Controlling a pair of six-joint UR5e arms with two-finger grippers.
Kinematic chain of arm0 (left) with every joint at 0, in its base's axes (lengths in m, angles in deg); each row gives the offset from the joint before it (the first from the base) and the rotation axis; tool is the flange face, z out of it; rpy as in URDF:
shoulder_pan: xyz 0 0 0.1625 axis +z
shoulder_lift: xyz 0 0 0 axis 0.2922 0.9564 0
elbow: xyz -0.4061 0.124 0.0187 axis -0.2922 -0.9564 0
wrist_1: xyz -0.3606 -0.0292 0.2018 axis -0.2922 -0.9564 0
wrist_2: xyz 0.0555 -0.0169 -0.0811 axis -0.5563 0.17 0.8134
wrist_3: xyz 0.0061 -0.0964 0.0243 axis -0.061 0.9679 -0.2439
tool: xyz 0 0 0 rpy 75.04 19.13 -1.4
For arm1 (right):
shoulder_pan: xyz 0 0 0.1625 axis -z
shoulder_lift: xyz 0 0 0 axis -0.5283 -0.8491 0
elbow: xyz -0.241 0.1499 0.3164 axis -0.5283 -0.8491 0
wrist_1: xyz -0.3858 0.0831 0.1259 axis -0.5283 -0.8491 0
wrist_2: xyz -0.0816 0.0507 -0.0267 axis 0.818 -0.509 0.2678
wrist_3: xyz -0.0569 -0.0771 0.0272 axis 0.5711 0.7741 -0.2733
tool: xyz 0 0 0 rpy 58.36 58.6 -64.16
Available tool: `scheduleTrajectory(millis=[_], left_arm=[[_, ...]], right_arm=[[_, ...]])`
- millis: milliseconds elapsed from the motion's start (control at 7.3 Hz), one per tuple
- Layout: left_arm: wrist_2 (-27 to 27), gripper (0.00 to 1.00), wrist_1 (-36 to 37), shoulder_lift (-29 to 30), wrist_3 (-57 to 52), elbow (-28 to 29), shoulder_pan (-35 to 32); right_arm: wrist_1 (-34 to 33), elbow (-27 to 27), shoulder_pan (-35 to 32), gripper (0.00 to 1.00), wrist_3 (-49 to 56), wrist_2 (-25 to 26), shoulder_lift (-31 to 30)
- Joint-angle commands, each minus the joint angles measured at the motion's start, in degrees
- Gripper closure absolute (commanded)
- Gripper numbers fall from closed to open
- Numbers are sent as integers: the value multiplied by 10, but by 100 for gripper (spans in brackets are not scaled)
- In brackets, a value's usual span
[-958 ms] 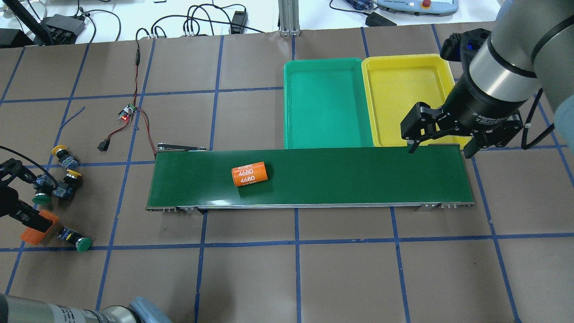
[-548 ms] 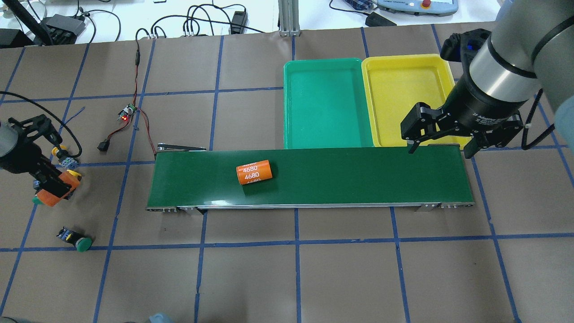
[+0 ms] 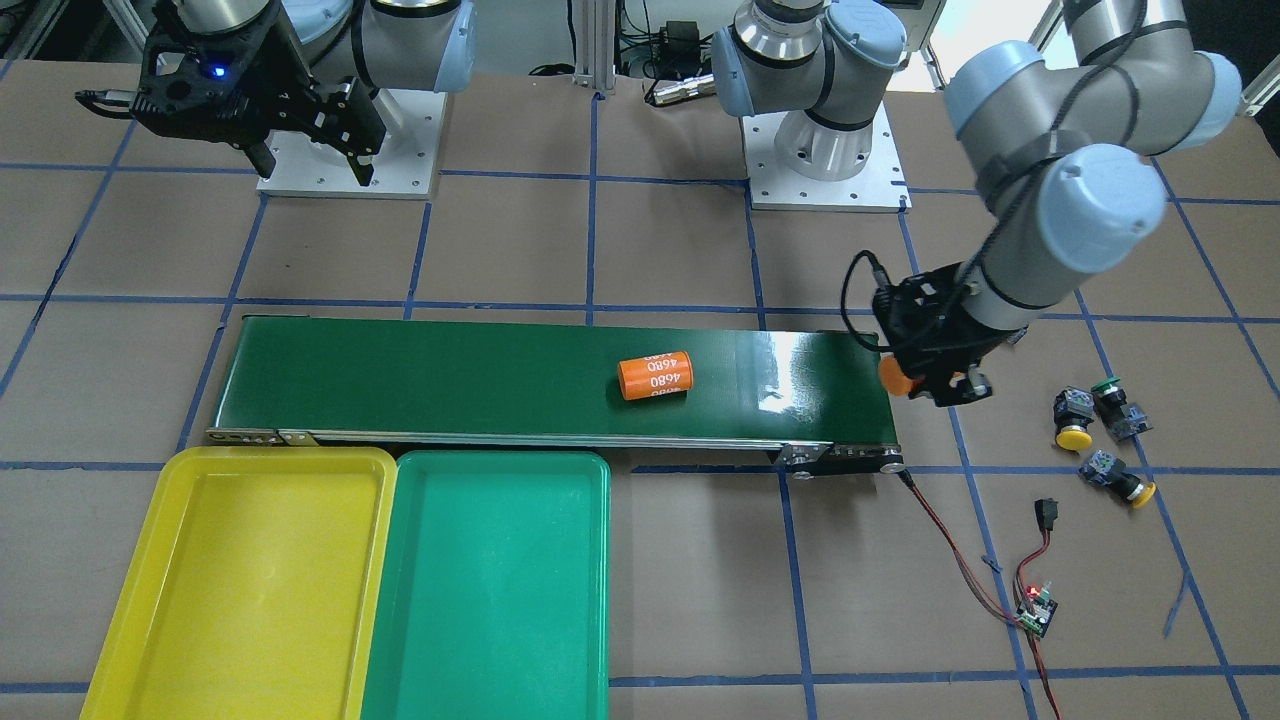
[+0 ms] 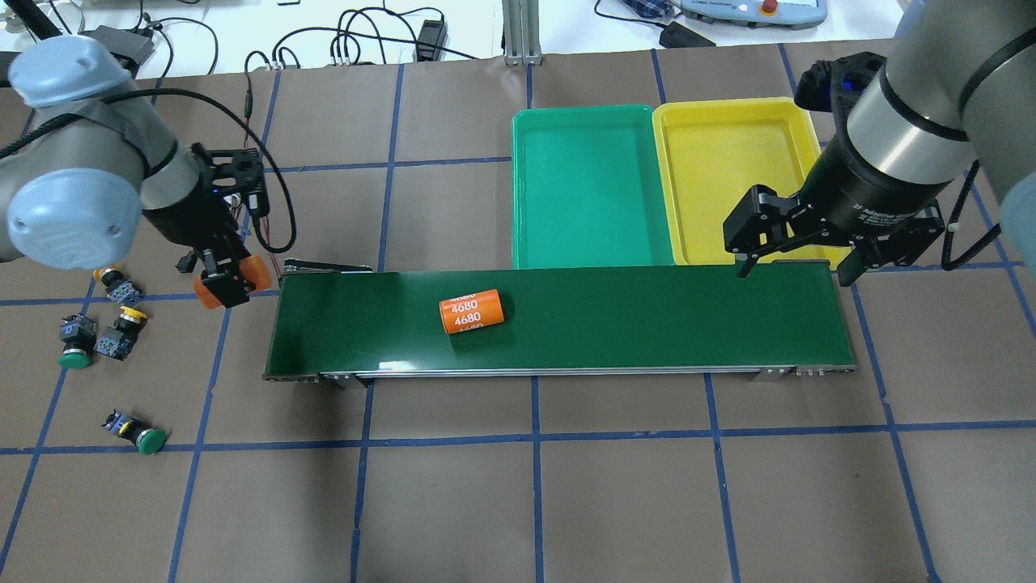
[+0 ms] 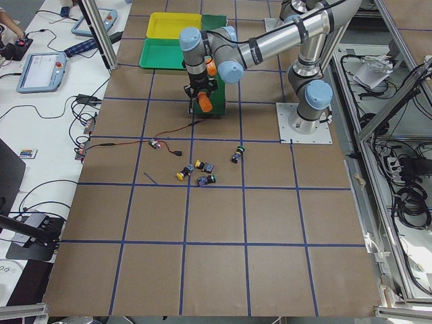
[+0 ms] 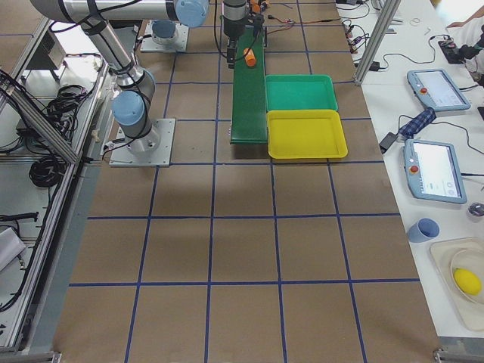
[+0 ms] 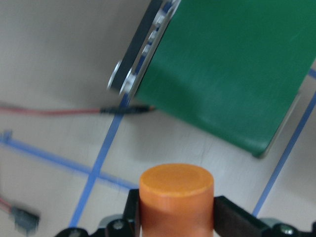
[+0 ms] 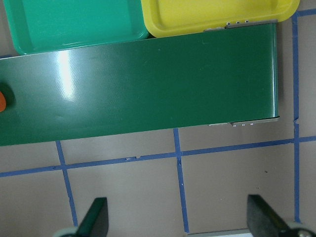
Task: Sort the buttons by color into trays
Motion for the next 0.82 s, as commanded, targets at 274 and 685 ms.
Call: scheduleTrajectory(millis=[274,685], left_arm=[[2,64,47,12,97,-39,-162],[4,31,98,18,99,-77,-164]], right_arm=[[-2,0,0,0,0,-1,0],[0,0,0,0,-1,0,-1]])
